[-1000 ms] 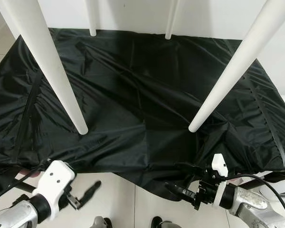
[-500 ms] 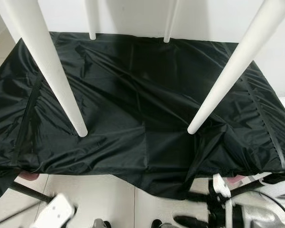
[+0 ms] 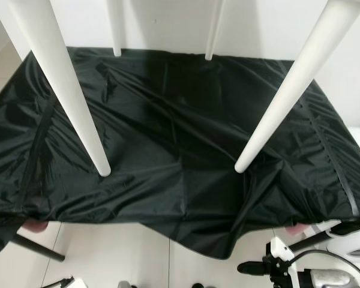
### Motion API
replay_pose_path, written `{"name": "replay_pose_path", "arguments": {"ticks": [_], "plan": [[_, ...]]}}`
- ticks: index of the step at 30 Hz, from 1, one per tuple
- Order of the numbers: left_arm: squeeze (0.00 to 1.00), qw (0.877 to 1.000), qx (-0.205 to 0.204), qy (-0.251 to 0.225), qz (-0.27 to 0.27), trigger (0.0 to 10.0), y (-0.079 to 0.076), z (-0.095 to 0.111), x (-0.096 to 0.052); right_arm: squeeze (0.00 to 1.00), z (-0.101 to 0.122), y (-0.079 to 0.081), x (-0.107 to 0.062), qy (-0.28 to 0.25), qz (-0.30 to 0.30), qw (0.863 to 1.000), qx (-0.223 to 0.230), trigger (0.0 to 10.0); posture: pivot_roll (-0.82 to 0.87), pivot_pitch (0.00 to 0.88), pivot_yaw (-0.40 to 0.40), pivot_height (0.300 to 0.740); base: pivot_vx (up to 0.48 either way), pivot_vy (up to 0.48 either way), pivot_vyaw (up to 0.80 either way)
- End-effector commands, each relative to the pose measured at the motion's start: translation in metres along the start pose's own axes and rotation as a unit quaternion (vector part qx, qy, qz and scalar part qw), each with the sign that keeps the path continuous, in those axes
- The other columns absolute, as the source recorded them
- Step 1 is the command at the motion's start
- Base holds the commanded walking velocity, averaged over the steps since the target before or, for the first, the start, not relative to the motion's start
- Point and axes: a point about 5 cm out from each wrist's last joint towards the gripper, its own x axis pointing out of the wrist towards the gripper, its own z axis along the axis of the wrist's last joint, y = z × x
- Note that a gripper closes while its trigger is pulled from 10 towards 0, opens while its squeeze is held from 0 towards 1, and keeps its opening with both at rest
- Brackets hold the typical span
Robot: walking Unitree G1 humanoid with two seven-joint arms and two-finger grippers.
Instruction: Building children table
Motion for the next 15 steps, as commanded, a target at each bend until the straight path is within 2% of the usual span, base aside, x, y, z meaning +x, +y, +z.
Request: {"name": "replay_pose_path", "arguments": {"ticks": [1,5,7,8,10,11,12,14,15], "plan": [[0.0,0.998,-0.008,0.032,-0.052,10.0,-0.009,-0.018,0.009,0.0,-0.015,-0.001,0.001,0.021,-0.007,1.0,0.016,10.0,0.01,0.172,-0.02,0.74,0.0,0.0,0.0],[0.0,0.998,-0.025,0.048,-0.032,10.0,-0.002,-0.028,0.02,0.0,-0.028,-0.007,0.006,0.025,-0.035,0.998,0.042,10.0,0.01,0.176,-0.016,0.74,0.0,0.0,0.0],[0.0,0.997,-0.052,0.064,0.006,10.0,0.013,-0.039,0.037,0.0,-0.042,-0.017,0.012,0.023,-0.09,0.993,0.066,10.0,0.01,0.175,-0.011,0.74,0.0,0.0,0.0],[0.0,0.997,-0.052,0.064,0.006,10.0,0.013,-0.039,0.037,0.0,-0.042,-0.017,0.012,0.023,-0.09,0.993,0.066,10.0,0.01,0.175,-0.011,0.74,0.0,0.0,0.0],[0.0,0.994,-0.065,0.08,0.032,10.0,0.023,-0.048,0.051,0.0,-0.051,-0.026,0.015,0.015,-0.146,0.986,0.083,10.0,0.01,0.176,-0.001,0.74,0.0,0.0,0.0],[0.0,0.991,-0.081,0.09,0.055,10.0,0.029,-0.053,0.059,0.0,-0.055,-0.032,0.018,0.009,-0.185,0.978,0.098,10.0,0.0,0.174,0.001,0.74,0.0,0.0,0.0],[0.0,0.991,-0.081,0.09,0.055,10.0,0.029,-0.053,0.059,0.0,-0.055,-0.032,0.018,0.009,-0.185,0.978,0.098,10.0,0.0,0.174,0.001,0.74,0.0,0.0,0.0],[0.0,0.986,-0.099,0.109,0.082,10.0,0.036,-0.06,0.072,0.0,-0.062,-0.04,0.021,0.002,-0.242,0.963,0.12,10.0,0.0,0.172,0.003,0.74,0.0,0.0,0.0],[0.0,0.986,-0.099,0.109,0.082,10.0,0.036,-0.06,0.072,0.0,-0.062,-0.04,0.021,0.002,-0.242,0.963,0.12,10.0,0.0,0.172,0.003,0.74,0.0,0.0,0.0]]}}
